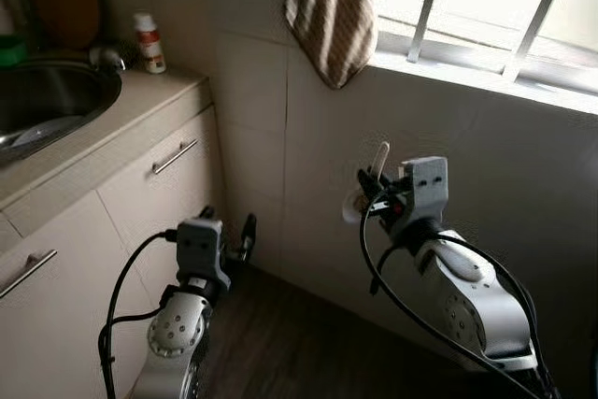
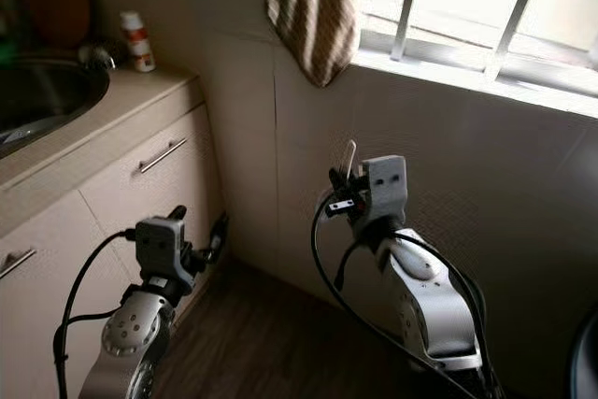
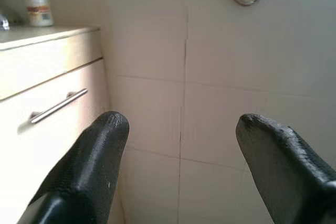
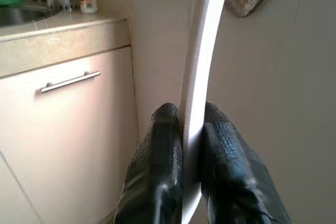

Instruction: Kitchen organization

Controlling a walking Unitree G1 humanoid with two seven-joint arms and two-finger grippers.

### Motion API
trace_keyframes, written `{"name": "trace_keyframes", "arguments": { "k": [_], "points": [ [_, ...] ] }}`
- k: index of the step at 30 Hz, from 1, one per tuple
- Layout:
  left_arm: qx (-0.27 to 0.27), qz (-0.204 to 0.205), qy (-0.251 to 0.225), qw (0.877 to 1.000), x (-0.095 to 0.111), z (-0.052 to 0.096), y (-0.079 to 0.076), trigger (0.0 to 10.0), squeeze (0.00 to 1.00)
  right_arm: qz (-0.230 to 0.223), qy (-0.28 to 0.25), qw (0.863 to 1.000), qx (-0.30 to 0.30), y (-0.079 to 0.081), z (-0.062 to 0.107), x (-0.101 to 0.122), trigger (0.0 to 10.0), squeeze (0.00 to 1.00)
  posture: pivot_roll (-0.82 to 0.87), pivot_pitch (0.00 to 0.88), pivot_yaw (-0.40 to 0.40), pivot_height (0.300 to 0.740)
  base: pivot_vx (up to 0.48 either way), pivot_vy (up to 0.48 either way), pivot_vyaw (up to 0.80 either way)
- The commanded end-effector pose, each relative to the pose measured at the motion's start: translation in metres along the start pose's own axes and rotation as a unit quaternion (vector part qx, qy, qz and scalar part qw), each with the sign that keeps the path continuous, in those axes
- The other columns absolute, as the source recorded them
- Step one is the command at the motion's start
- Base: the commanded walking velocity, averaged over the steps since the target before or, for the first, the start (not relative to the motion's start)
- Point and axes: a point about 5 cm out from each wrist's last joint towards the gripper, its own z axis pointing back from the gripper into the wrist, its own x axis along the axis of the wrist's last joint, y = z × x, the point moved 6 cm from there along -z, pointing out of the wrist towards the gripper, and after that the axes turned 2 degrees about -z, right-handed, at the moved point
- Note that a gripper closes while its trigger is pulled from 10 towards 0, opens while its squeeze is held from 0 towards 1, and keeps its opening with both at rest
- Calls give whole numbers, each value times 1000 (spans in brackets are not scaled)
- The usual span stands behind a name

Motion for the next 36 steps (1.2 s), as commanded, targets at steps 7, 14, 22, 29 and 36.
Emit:
{"name": "trace_keyframes", "arguments": {
  "k": [7, 14, 22, 29, 36],
  "points": [
    [6, -11, -11, 1000, 3, 0, 3, 10000, 0, 13, -14, 1000, -1, 2, 1, 1, 0, 0, 16, 0, -60, 740, 0, 0, 800],
    [11, -14, -13, 1000, 0, 0, 4, 10000, 0, 18, -17, 1000, -3, 2, -1, -5, 0, 0, 30, 0, -65, 740, 0, 0, 800],
    [-1, -22, -11, 1000, -7, 1, -9, 10000, 0, 25, -7, 1000, 1, 3, -2, -21, 0, 0, 38, 0, -74, 740, 0, 0, 800],
    [-11, -29, -11, 999, -11, 2, -16, 10000, 0, 27, -7, 1000, -7, 0, -3, -25, 0, 0, 42, 0, -76, 740, 0, 0, 800],
    [-1, -35, -20, 999, -8, 2, -10, 10000, 0, 16, -17, 1000, -17, 1, -7, -21, 0, 0, 22, 0, -67, 740, 0, 0, 800]
  ]
}}
